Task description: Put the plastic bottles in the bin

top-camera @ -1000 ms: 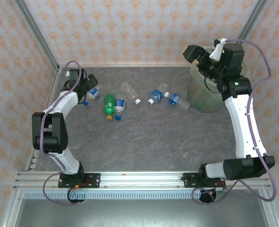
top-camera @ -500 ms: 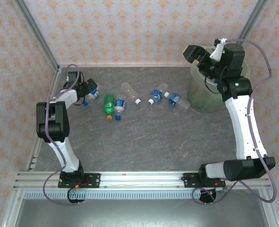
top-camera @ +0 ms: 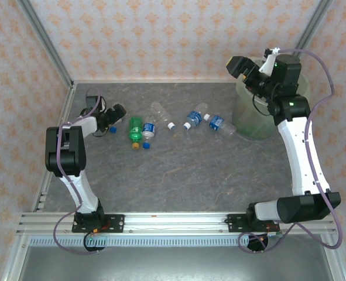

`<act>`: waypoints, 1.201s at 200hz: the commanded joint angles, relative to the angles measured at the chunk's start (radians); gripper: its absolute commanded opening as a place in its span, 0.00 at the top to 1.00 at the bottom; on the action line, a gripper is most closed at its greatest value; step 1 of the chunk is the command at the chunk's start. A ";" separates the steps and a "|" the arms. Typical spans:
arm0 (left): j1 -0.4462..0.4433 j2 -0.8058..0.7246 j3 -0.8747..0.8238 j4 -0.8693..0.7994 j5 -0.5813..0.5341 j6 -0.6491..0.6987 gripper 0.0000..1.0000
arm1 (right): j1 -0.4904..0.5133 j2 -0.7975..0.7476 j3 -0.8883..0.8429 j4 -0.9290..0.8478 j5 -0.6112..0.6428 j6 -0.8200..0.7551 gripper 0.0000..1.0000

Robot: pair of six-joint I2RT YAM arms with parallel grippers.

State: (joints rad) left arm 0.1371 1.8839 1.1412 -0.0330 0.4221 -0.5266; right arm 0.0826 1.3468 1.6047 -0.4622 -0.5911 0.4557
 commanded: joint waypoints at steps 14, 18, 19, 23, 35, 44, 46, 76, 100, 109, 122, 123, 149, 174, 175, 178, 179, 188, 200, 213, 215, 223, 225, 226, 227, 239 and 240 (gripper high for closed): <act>-0.019 -0.067 -0.022 -0.015 0.012 0.028 0.03 | 0.005 -0.013 -0.052 0.059 0.004 -0.001 0.00; -0.022 -0.066 -0.023 -0.022 0.008 0.033 0.03 | 0.004 -0.009 -0.049 0.061 0.002 0.000 0.00; -0.022 -0.068 -0.023 -0.023 0.007 0.034 0.03 | 0.004 -0.008 -0.049 0.061 0.001 0.000 0.00; -0.026 -0.069 -0.024 -0.028 0.005 0.040 0.04 | 0.005 -0.005 -0.048 0.061 -0.003 -0.003 0.00; -0.038 -0.073 -0.030 -0.039 -0.001 0.059 0.06 | 0.005 0.003 -0.044 0.061 -0.011 -0.003 0.00; -0.050 -0.073 -0.031 -0.049 -0.015 0.072 0.07 | 0.005 0.007 -0.043 0.062 -0.012 -0.004 0.00; -0.052 -0.072 -0.031 -0.052 -0.018 0.078 0.07 | 0.005 0.008 -0.044 0.063 -0.013 -0.004 0.00; -0.089 -0.056 -0.018 -0.103 -0.090 0.121 0.10 | 0.005 0.016 -0.057 0.072 -0.022 -0.003 0.00; -0.097 -0.047 -0.017 -0.126 -0.131 0.138 0.12 | 0.005 0.018 -0.057 0.074 -0.024 -0.004 0.00; -0.100 -0.043 -0.014 -0.136 -0.136 0.147 0.14 | 0.005 0.017 -0.056 0.074 -0.021 -0.007 0.00; -0.105 -0.039 -0.008 -0.155 -0.142 0.160 0.16 | 0.005 0.019 -0.052 0.072 -0.021 -0.009 0.00; -0.105 -0.040 -0.008 -0.157 -0.143 0.162 0.17 | 0.005 0.020 -0.052 0.073 -0.021 -0.009 0.00; -0.113 -0.050 -0.006 -0.189 -0.163 0.183 0.18 | 0.005 0.026 -0.054 0.073 -0.024 -0.011 0.00; -0.110 -0.060 -0.002 -0.212 -0.170 0.205 0.21 | 0.005 0.023 -0.072 0.089 -0.028 -0.006 0.00; -0.110 -0.060 -0.002 -0.212 -0.170 0.206 0.21 | 0.005 0.024 -0.072 0.089 -0.028 -0.006 0.00; -0.110 -0.060 -0.001 -0.216 -0.172 0.206 0.21 | 0.005 0.023 -0.074 0.092 -0.029 -0.006 0.00; -0.111 -0.060 -0.001 -0.216 -0.172 0.206 0.21 | 0.005 0.023 -0.074 0.091 -0.029 -0.007 0.00; -0.109 -0.057 0.003 -0.217 -0.172 0.209 0.25 | 0.005 0.024 -0.077 0.094 -0.027 -0.008 0.00; -0.108 -0.053 0.003 -0.219 -0.176 0.209 0.29 | 0.005 0.026 -0.077 0.097 -0.027 -0.008 0.00; -0.108 -0.048 0.007 -0.221 -0.177 0.210 0.33 | 0.005 0.034 -0.069 0.096 -0.033 -0.009 0.00; -0.108 -0.046 0.006 -0.221 -0.176 0.209 0.34 | 0.005 0.035 -0.068 0.096 -0.034 -0.008 0.00; -0.110 -0.041 0.009 -0.220 -0.174 0.211 0.37 | 0.005 0.039 -0.062 0.095 -0.036 -0.009 0.00; -0.110 -0.040 0.009 -0.221 -0.173 0.212 0.38 | 0.004 0.040 -0.060 0.094 -0.036 -0.008 0.00; -0.110 -0.039 0.010 -0.221 -0.172 0.212 0.39 | 0.004 0.040 -0.059 0.093 -0.036 -0.008 0.00; -0.110 -0.039 0.010 -0.221 -0.171 0.212 0.39 | 0.004 0.041 -0.060 0.094 -0.036 -0.009 0.00; -0.109 -0.033 0.013 -0.220 -0.166 0.217 0.41 | 0.005 0.044 -0.053 0.090 -0.038 -0.009 0.00; -0.110 -0.032 0.014 -0.220 -0.165 0.218 0.42 | 0.005 0.044 -0.052 0.090 -0.038 -0.009 0.00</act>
State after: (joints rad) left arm 0.0322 1.8412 1.1290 -0.2226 0.2718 -0.3313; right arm 0.0826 1.3830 1.5341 -0.4072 -0.6094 0.4553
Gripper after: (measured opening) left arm 0.602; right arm 0.996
